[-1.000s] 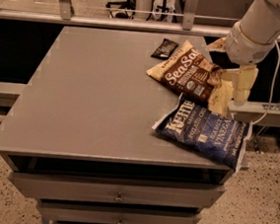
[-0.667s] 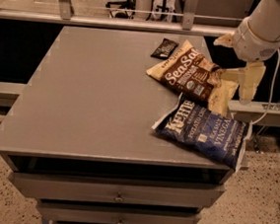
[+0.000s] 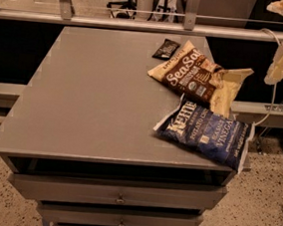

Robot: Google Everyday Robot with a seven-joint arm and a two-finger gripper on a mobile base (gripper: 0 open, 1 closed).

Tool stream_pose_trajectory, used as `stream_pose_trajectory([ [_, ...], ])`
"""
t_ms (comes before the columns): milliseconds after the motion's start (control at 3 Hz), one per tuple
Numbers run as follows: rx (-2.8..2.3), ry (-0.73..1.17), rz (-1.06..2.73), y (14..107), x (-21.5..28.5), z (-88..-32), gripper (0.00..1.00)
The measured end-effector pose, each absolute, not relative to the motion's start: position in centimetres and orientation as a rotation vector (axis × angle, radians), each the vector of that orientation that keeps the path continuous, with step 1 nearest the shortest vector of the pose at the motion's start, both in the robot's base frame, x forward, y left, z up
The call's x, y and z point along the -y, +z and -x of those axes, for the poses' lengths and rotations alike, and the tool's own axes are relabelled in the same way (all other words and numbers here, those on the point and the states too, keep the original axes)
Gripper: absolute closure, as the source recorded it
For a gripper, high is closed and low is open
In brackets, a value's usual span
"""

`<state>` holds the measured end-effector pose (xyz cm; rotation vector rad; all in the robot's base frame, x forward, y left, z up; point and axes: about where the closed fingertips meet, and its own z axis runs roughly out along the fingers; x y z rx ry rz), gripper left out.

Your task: Move brown chip bag near blue chip bag

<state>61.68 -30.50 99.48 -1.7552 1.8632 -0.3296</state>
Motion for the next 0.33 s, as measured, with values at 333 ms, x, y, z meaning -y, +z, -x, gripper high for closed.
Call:
stream_pose_trajectory([
  [333, -1.862, -0.327, 1.726, 100.07, 30.74, -61.61, 0.00],
])
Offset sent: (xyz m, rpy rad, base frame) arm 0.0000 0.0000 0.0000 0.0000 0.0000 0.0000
